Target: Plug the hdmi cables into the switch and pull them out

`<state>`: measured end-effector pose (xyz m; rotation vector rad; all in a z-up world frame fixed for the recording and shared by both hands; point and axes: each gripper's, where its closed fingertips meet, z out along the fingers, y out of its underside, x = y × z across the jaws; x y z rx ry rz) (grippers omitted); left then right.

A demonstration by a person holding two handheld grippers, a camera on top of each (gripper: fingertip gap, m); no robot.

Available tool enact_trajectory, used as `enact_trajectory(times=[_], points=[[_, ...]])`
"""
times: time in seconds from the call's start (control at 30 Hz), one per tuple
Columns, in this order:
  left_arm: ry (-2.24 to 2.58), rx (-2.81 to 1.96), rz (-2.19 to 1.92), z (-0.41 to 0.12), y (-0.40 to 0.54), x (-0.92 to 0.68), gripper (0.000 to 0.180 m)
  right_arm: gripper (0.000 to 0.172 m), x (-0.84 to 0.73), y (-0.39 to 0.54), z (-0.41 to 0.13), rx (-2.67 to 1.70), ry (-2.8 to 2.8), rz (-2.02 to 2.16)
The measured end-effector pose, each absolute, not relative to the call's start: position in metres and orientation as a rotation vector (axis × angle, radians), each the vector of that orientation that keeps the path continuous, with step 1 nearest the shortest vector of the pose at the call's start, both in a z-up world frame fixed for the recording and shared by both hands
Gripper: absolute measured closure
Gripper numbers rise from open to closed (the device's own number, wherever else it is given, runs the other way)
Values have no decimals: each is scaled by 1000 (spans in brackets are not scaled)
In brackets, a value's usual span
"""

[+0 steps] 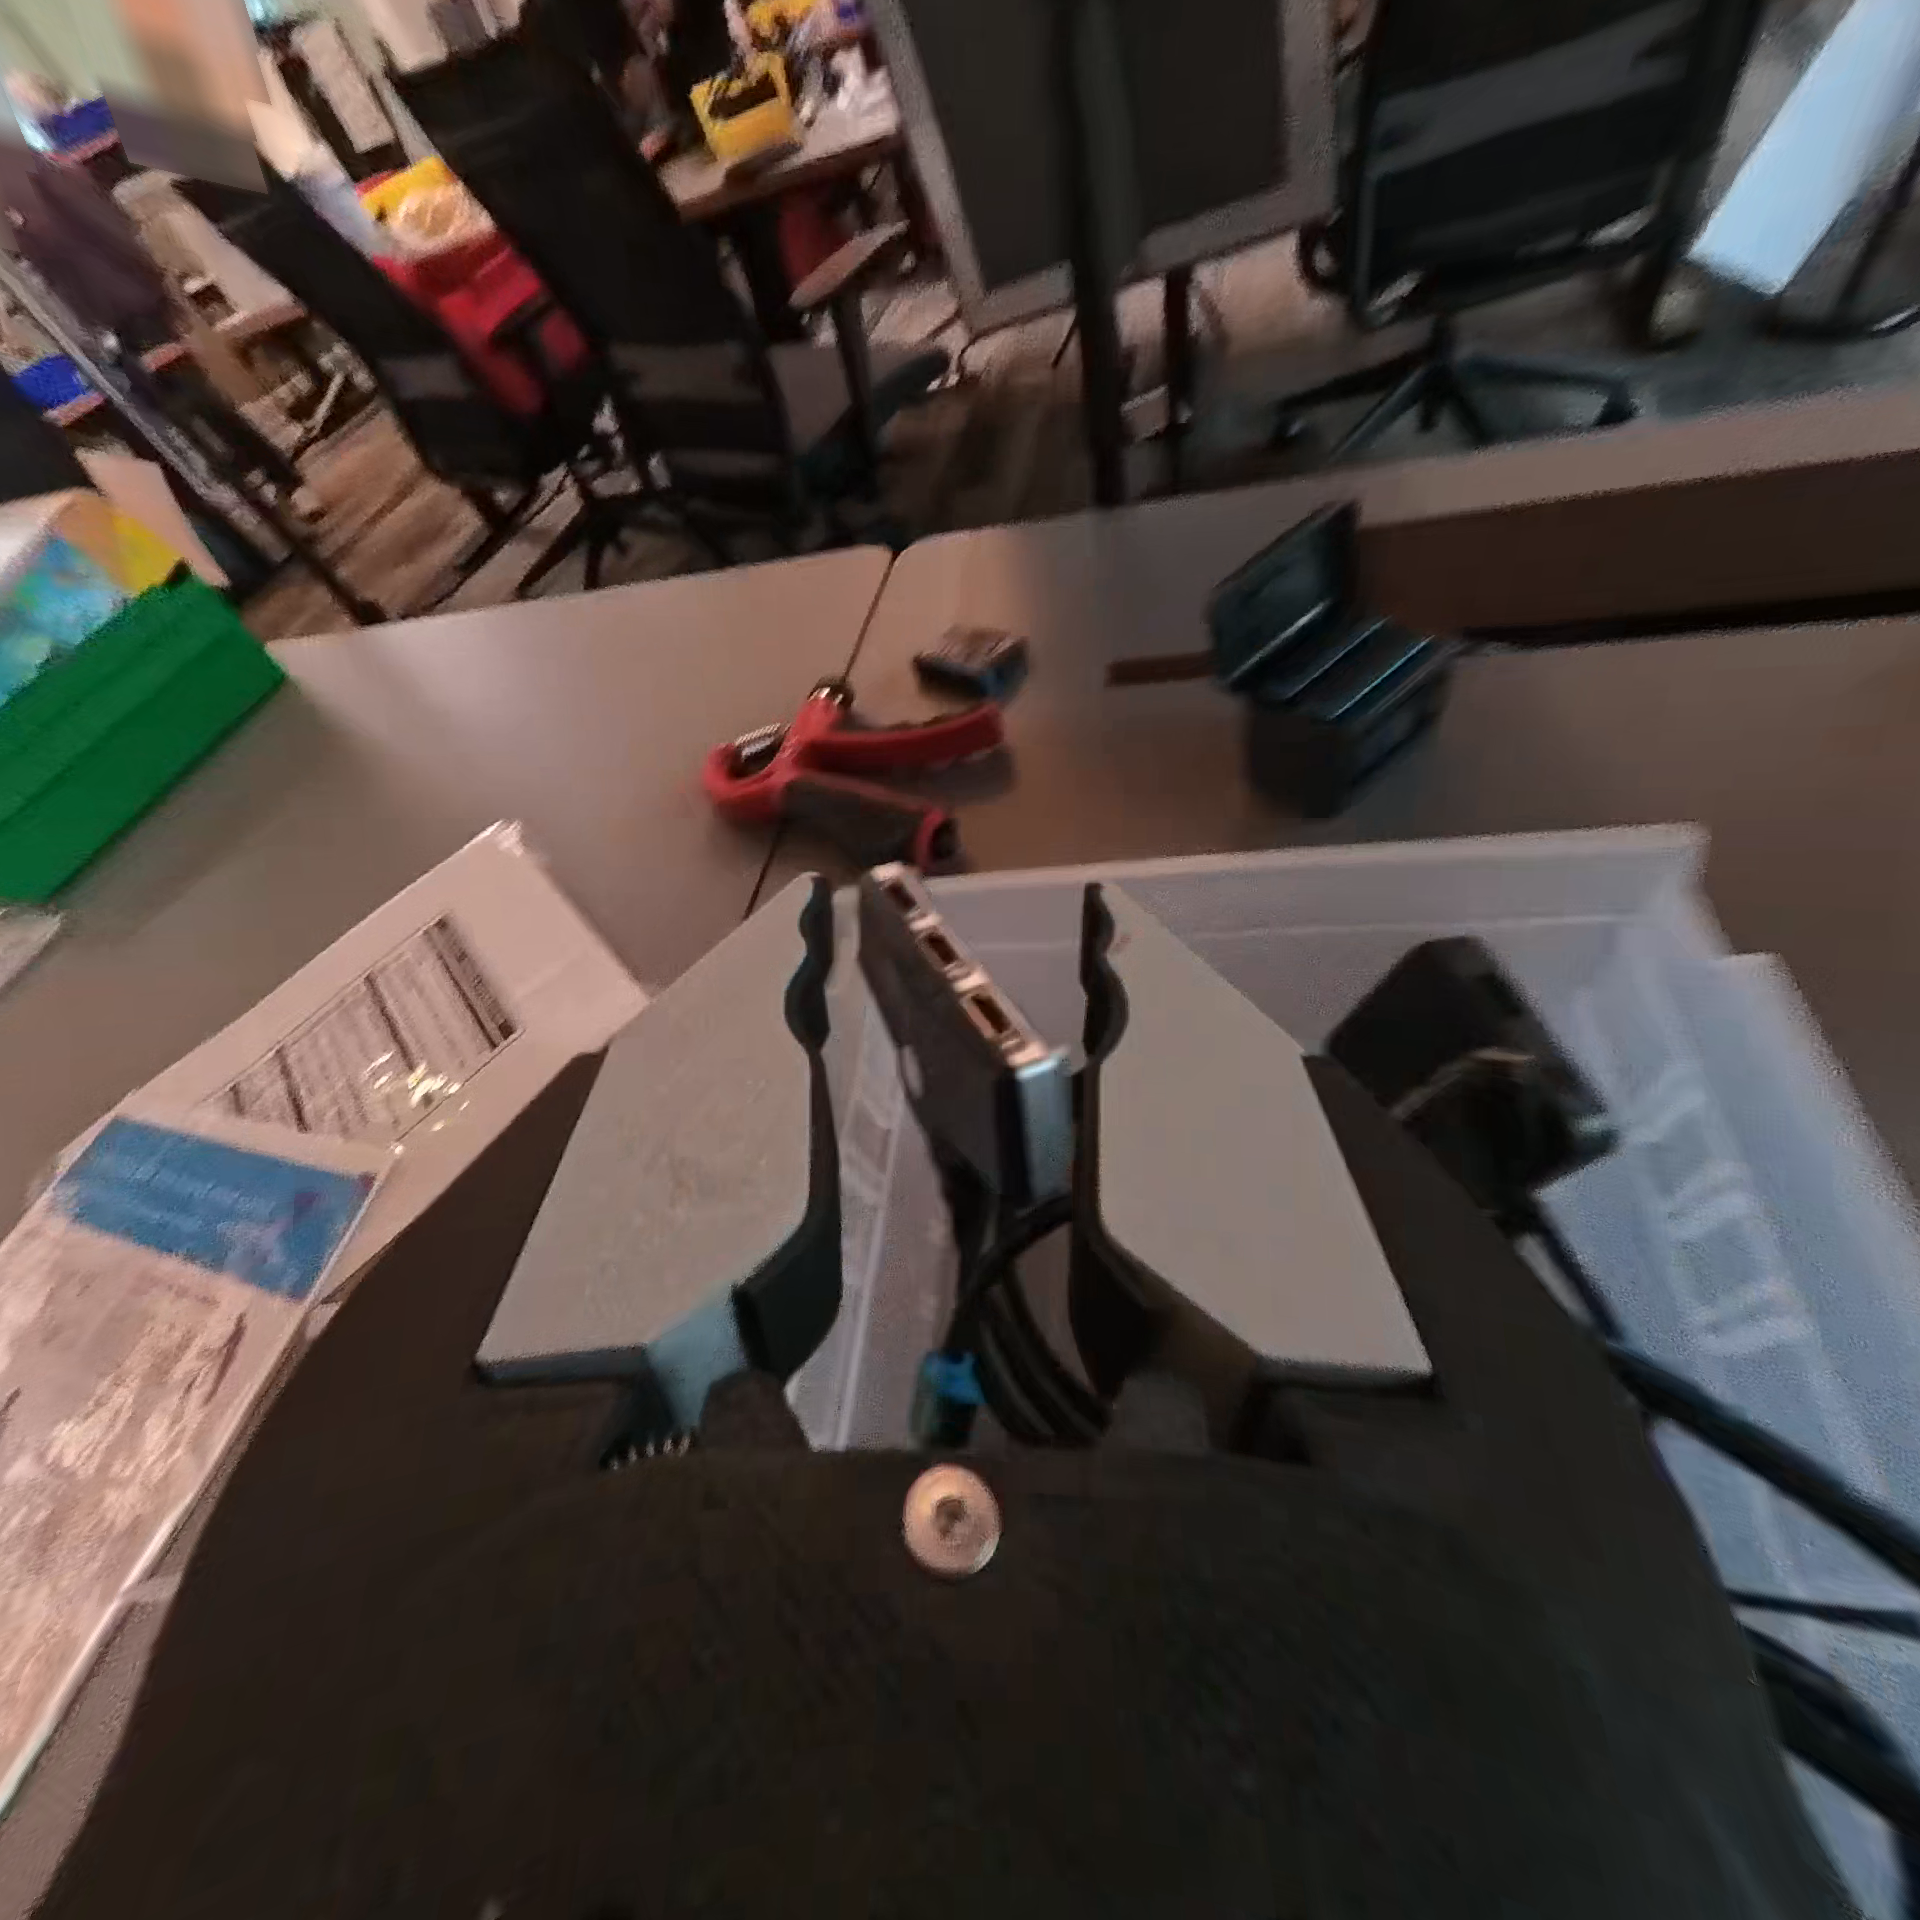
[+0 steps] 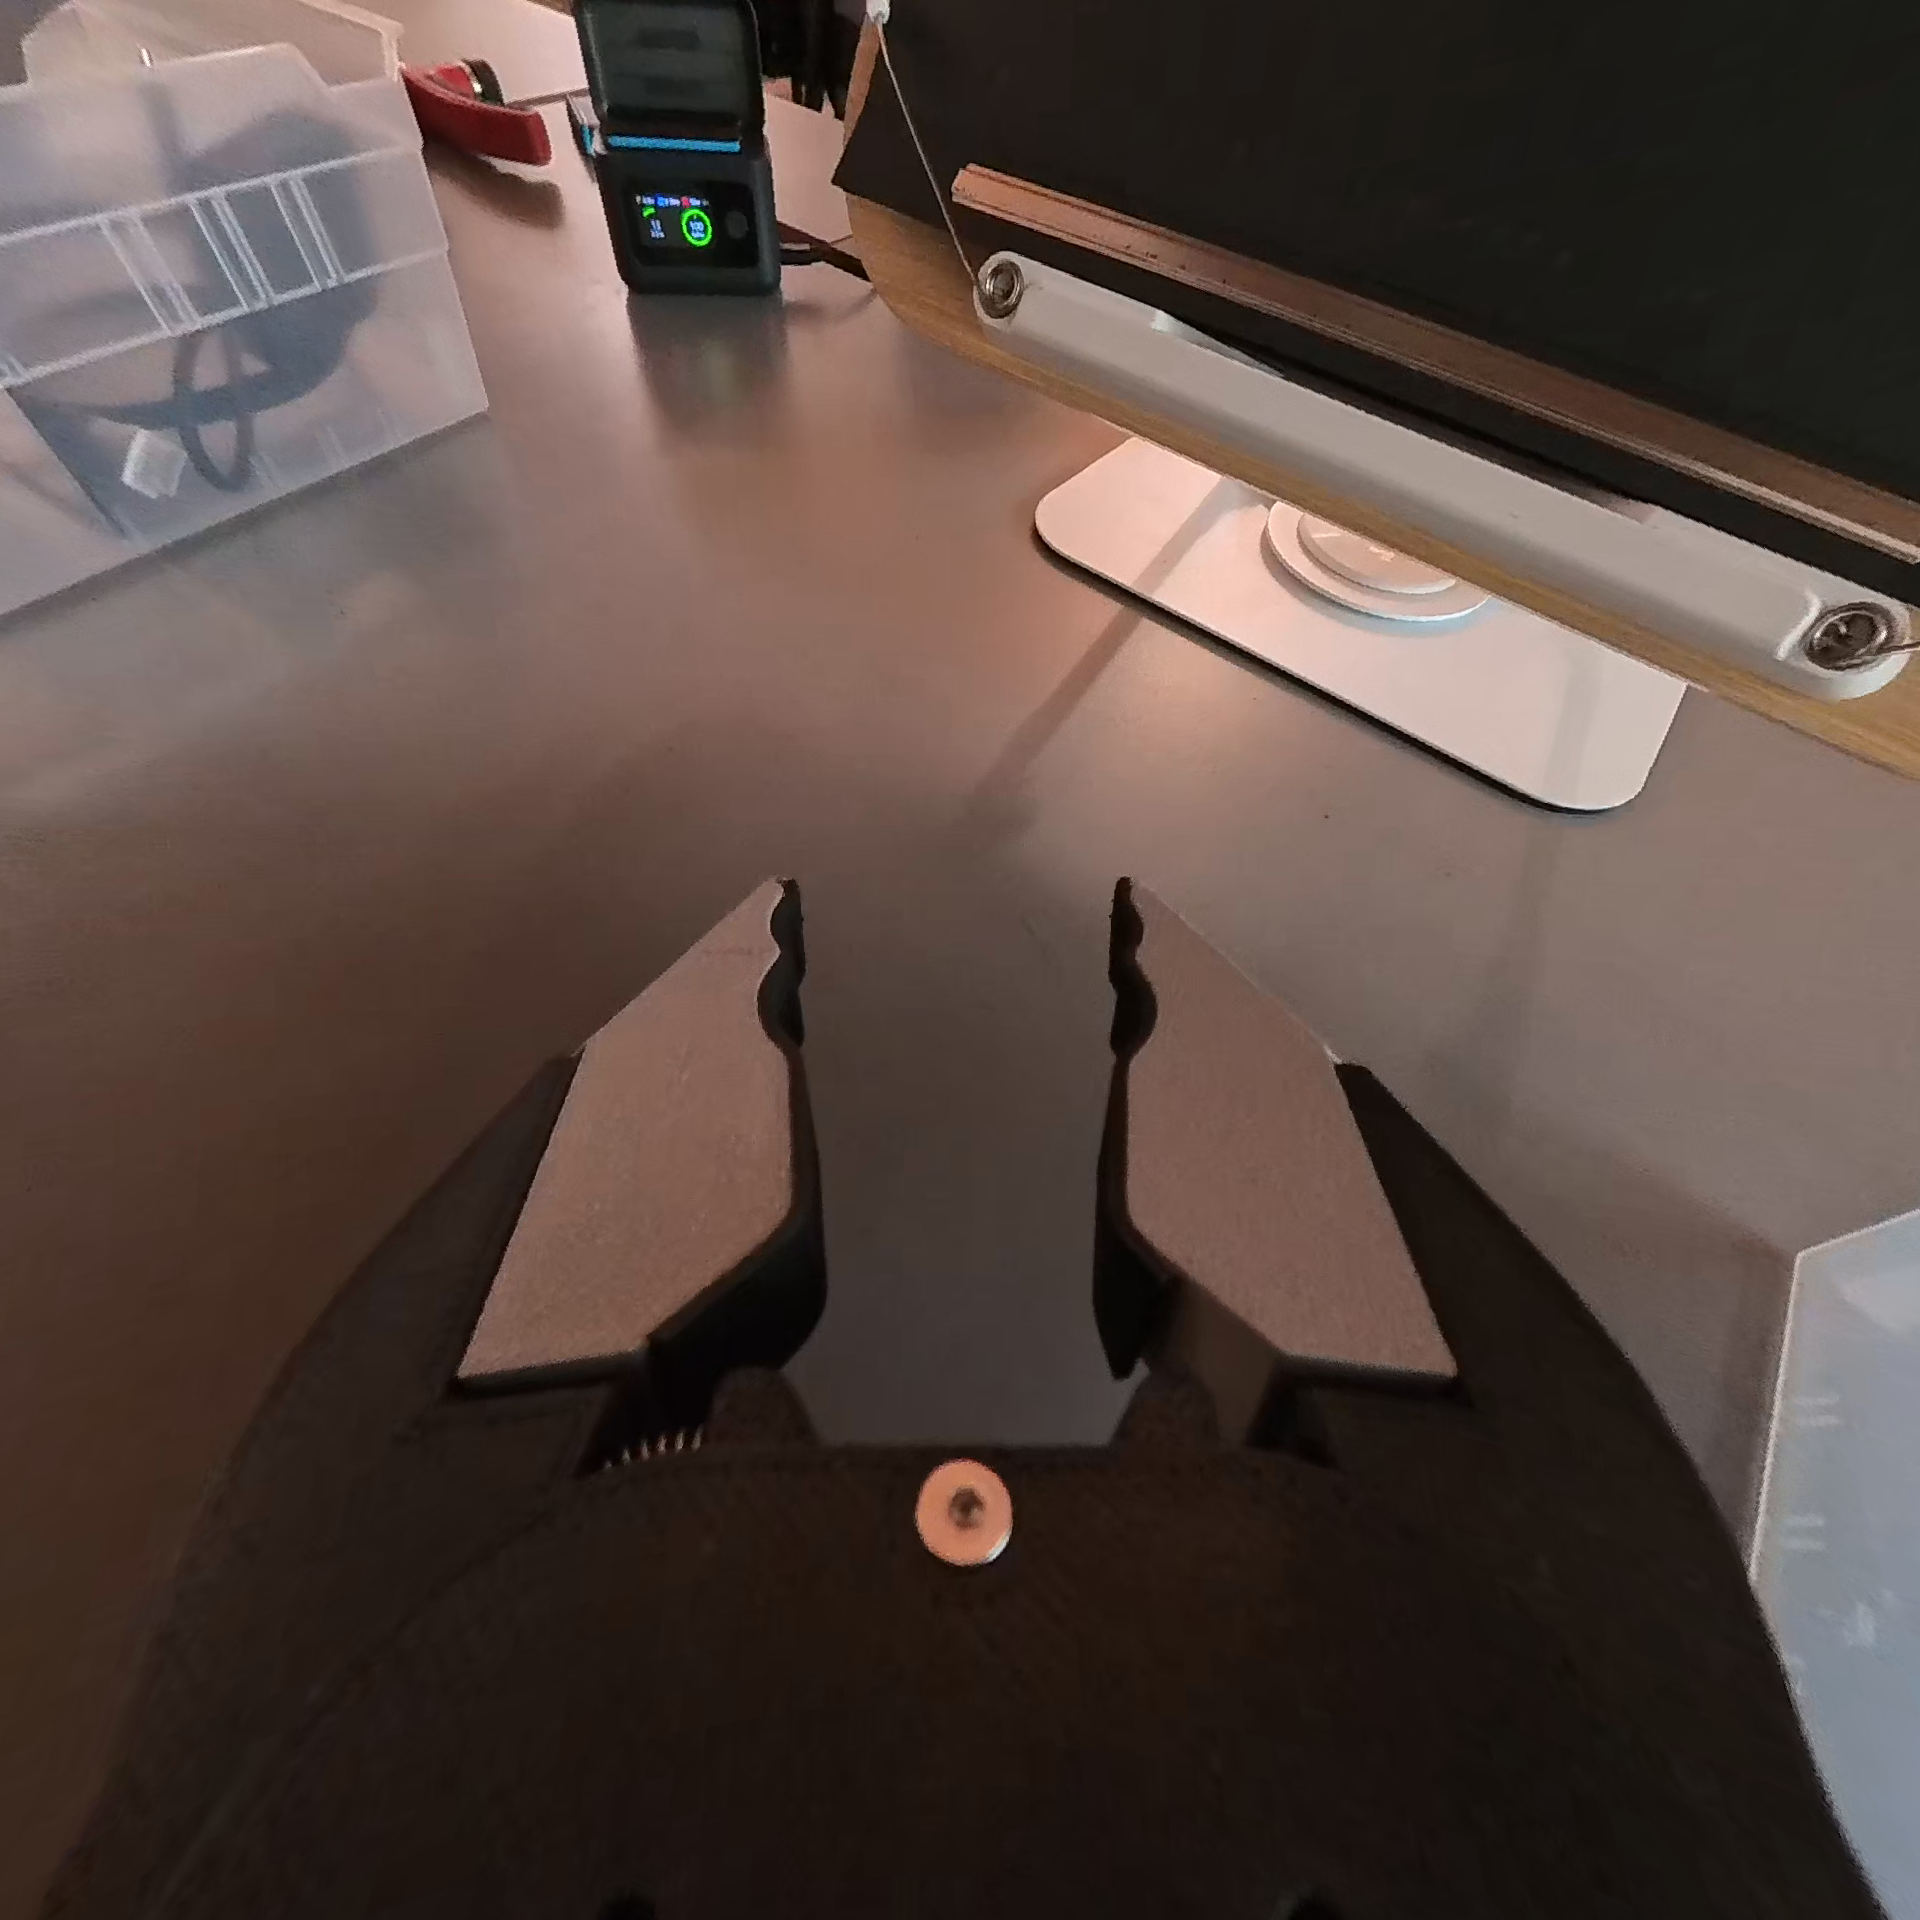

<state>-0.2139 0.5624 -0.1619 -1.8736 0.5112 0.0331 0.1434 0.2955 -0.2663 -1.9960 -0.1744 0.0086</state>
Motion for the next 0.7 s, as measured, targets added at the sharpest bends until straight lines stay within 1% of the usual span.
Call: enact_trajectory(times=[0.1,0.17,0.27,0.37,0.4,0.43,0.6,0.7], points=[[550,-1943,80,-189,570,-222,135,116,142,296,-267,-2000,-175,16],[570,-1949,56,-198,571,-218,133,116,142,297,-268,-2006,-176,15],[586,-1929,94,-200,574,-215,144,117,142,296,-267,-2003,-176,8],[625,-1913,149,-203,574,-209,150,117,143,296,-266,-1997,-172,9],[638,-1921,156,-205,572,-207,148,117,143,296,-266,-1996,-171,10],[646,-1926,157,-206,571,-204,138,117,143,296,-266,-1997,-172,11],[606,-1931,142,-207,574,-206,141,117,140,296,-267,-2000,-181,18],[616,-1930,162,-209,576,-207,140,117,138,296,-267,-2003,-186,20]])
